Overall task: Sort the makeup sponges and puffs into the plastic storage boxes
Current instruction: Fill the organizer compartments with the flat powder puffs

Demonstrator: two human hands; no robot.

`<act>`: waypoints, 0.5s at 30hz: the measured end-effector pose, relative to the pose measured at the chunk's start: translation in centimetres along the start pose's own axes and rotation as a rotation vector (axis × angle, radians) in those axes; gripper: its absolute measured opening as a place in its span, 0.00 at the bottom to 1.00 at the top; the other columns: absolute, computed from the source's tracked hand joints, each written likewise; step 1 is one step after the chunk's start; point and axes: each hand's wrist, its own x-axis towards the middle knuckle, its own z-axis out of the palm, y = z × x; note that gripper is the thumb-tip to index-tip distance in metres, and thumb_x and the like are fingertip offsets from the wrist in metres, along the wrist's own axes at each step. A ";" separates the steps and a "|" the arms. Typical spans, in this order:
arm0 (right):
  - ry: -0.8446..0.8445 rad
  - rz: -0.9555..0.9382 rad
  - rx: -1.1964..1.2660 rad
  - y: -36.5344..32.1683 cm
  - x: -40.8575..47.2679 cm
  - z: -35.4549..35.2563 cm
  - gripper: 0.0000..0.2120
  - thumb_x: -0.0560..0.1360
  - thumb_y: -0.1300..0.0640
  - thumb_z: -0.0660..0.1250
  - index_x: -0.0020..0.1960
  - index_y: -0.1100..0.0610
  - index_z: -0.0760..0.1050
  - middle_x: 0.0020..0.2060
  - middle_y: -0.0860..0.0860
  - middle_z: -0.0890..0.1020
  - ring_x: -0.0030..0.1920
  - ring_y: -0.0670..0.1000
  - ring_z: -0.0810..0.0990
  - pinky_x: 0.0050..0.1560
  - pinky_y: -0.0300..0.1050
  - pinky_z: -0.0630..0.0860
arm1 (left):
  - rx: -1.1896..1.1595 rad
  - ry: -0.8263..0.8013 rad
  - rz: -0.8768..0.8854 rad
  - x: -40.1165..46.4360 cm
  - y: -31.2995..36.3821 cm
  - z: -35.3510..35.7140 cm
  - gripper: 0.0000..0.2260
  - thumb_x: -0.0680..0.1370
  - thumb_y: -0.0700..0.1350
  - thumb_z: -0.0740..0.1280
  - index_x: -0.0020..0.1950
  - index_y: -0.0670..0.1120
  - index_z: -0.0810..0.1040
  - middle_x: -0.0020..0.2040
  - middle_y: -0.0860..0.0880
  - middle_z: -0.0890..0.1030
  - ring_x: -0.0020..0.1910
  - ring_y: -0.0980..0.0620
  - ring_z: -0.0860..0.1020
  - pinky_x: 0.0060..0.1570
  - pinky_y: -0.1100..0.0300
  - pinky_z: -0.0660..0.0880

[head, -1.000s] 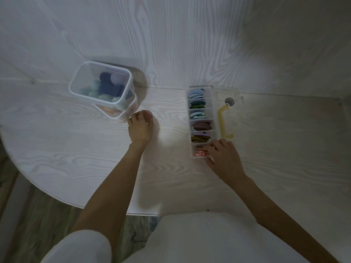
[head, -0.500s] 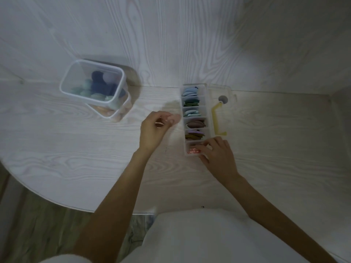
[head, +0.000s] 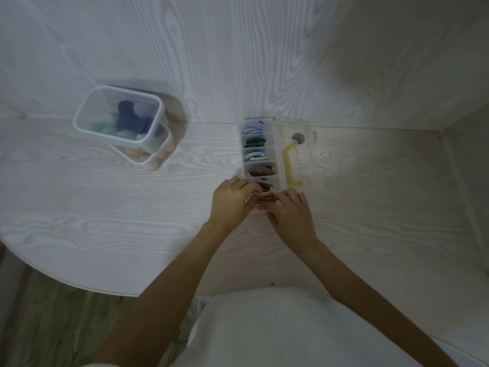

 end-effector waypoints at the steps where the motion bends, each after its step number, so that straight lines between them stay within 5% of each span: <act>1: 0.008 -0.001 0.001 0.0 0.0 0.0 0.14 0.64 0.63 0.74 0.48 0.53 0.80 0.39 0.51 0.80 0.41 0.57 0.76 0.42 0.45 0.61 | 0.007 0.006 0.031 0.0 -0.1 0.2 0.07 0.73 0.48 0.66 0.38 0.49 0.81 0.37 0.52 0.82 0.33 0.50 0.75 0.34 0.61 0.67; 9: 0.026 0.030 0.017 -0.1 -0.2 0.1 0.12 0.65 0.62 0.73 0.46 0.51 0.81 0.43 0.52 0.80 0.46 0.54 0.71 0.44 0.45 0.63 | 0.032 0.045 0.100 0.1 -0.2 0.9 0.05 0.72 0.48 0.70 0.47 0.50 0.83 0.48 0.49 0.80 0.46 0.50 0.70 0.41 0.57 0.65; 15: 0.003 0.020 -0.015 0.0 -0.2 0.2 0.10 0.66 0.61 0.72 0.47 0.53 0.81 0.45 0.52 0.79 0.48 0.54 0.72 0.45 0.45 0.63 | -0.007 -0.002 0.119 -0.6 -0.7 1.0 0.06 0.74 0.49 0.68 0.48 0.54 0.84 0.46 0.51 0.81 0.47 0.51 0.71 0.42 0.59 0.64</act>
